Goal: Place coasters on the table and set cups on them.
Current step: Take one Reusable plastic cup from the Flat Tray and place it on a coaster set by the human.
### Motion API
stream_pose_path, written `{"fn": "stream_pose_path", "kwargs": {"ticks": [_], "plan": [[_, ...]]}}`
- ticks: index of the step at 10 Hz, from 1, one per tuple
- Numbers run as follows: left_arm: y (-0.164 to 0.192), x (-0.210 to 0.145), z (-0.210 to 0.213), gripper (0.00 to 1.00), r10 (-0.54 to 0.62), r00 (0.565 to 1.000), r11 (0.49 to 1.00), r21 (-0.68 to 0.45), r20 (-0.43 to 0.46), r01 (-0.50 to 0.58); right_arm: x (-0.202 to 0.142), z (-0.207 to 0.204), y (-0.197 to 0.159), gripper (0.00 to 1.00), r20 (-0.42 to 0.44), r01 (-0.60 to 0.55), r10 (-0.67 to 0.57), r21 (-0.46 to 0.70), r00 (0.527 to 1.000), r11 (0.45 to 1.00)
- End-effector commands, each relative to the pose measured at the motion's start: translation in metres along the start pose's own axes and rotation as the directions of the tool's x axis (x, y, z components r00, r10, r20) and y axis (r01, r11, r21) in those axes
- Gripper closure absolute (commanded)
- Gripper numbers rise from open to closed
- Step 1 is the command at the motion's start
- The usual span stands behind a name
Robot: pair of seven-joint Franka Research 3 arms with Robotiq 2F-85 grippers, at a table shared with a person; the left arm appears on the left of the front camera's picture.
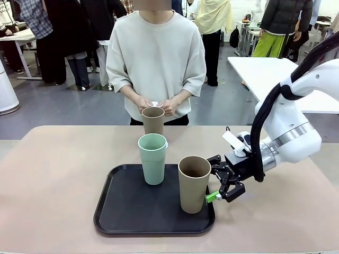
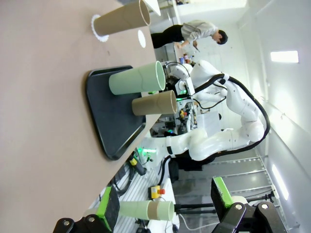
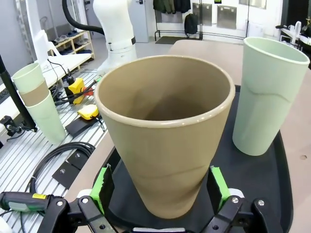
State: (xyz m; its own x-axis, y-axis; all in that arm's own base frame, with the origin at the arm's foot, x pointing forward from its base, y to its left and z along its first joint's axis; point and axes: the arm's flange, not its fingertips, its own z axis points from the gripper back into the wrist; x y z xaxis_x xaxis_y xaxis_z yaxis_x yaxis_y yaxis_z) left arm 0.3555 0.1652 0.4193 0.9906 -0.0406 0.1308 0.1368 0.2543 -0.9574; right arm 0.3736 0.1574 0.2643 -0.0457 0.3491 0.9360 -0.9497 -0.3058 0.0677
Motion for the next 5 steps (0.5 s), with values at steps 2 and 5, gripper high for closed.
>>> {"fn": "stream_pose_path", "kwargs": {"ticks": [2, 5], "plan": [[-0.0016, -0.0015, 0.0016, 0.0, -0.005, 1.0, 1.0, -0.009, 0.002, 0.005, -0.0059, -0.0139, -0.0102, 0.0, -0.001, -0.003, 0.003, 0.001, 1.0, 1.0], [-0.0016, -0.0015, 0.0016, 0.0, -0.005, 1.0, 1.0, -0.009, 0.002, 0.005, -0.004, -0.0206, -0.0159, 0.0, 0.001, -0.011, 0.011, 0.01, 1.0, 1.0]]}}
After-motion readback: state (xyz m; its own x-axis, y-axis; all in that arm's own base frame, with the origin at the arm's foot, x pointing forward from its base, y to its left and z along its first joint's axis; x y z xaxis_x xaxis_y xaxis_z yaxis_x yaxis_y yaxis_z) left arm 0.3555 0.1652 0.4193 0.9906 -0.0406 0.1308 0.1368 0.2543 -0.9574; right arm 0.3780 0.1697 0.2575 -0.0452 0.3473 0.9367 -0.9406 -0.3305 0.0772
